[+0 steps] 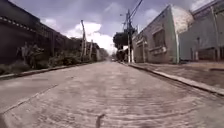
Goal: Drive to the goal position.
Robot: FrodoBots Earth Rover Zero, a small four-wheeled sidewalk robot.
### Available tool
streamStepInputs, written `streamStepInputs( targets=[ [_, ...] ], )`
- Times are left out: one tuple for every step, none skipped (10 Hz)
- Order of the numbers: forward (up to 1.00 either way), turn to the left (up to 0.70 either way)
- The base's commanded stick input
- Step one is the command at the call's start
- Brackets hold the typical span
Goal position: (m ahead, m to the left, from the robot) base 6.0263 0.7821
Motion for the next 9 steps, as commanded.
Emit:
streamStepInputs(
  targets=[
    [0.85, 0.01],
    [0.85, 0.01],
    [0.85, 0.01],
    [0.85, 0.01],
    [0.85, 0.01],
    [0.85, 0.01],
    [0.85, 0.01],
    [0.85, 0.01],
    [0.85, 0.01]
  ],
)
